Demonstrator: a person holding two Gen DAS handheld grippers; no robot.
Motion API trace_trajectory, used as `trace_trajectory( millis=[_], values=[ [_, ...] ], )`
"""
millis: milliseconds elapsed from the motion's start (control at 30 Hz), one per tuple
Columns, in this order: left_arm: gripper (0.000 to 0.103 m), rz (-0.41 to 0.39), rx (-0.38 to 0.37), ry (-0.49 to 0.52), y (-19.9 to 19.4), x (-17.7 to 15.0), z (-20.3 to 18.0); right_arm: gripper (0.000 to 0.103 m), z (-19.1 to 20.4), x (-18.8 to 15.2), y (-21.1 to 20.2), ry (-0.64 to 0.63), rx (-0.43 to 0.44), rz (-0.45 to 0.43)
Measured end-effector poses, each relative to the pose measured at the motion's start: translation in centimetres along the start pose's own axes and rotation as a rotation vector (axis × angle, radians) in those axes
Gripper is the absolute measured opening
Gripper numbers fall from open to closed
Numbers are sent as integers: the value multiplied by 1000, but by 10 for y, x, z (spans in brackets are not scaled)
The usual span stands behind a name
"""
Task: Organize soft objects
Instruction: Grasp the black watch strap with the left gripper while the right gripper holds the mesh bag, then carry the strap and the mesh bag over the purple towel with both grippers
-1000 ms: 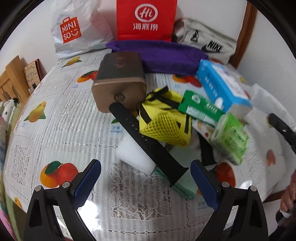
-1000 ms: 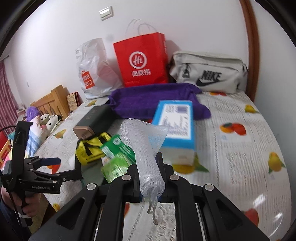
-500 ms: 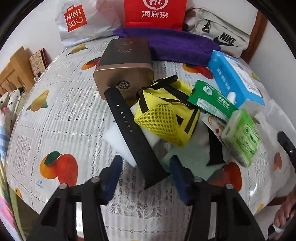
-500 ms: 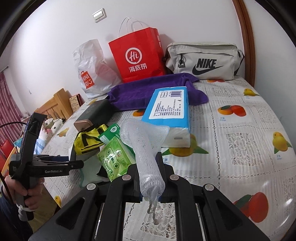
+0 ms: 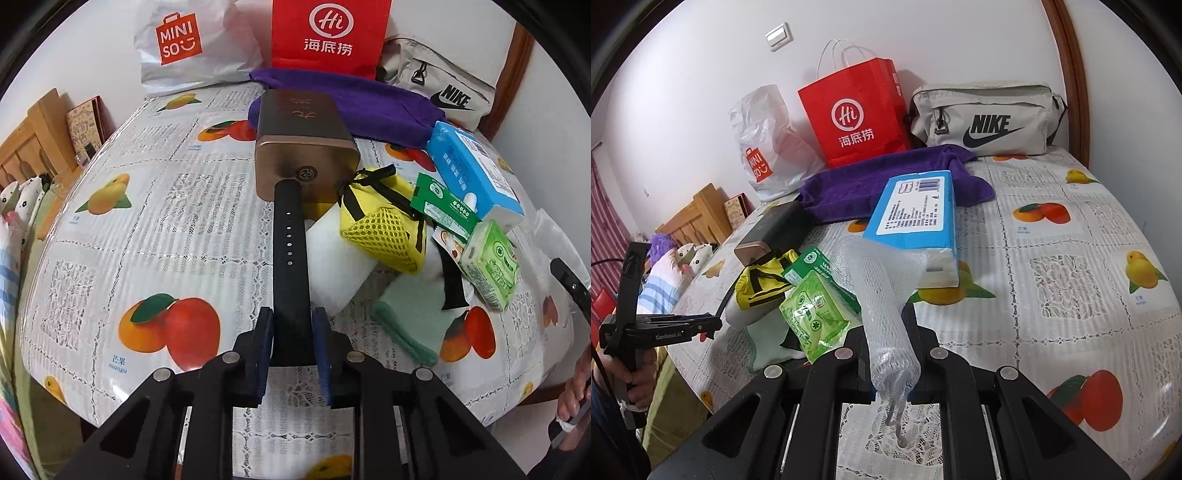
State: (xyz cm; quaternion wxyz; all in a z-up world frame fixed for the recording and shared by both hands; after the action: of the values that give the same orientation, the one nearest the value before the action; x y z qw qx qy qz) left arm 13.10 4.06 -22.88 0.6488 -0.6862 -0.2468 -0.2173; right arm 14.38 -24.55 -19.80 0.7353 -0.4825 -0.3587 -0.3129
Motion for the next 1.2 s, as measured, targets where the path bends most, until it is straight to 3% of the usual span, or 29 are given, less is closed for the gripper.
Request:
trace_trajectory(
  millis=[233, 333, 467, 567, 667, 800, 1200],
  values=[
    [21, 9, -46, -28, 19, -2, 1, 10, 2, -2, 2, -7, -3, 10],
    [37, -6, -5, -14, 25, 1, 5, 10, -2, -6, 4, -10, -23, 22],
    [39, -45, -13, -9, 31, 7, 8, 10, -10, -15, 5, -4, -48, 46],
    [37, -67, -52, -16, 33, 12, 9, 11, -17, -22, 5, 4, -70, 66],
    [20, -76, -73, 1, 35, 13, 8, 11, -21, -27, 6, 10, -85, 80],
    [19, -84, -98, -16, 31, 13, 10, 10, -22, -29, 7, 7, -96, 87],
    [19, -109, -62, -37, 11, 14, 25, 10, -25, -27, 0, -5, -119, 82]
  ],
)
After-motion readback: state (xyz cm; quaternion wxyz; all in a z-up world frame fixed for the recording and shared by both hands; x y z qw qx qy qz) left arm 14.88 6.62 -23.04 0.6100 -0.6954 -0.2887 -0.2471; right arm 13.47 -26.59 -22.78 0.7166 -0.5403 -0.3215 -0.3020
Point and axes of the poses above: each gripper's, at about its wrist camera, not at the fingertips, and y roughly the way its jaws point, z to its left, x to its top, the point moved 9 cm from there along y, roughly the way its jaws point, and after that the axes turned 9 degrees about -z, right-handed, at the moved point
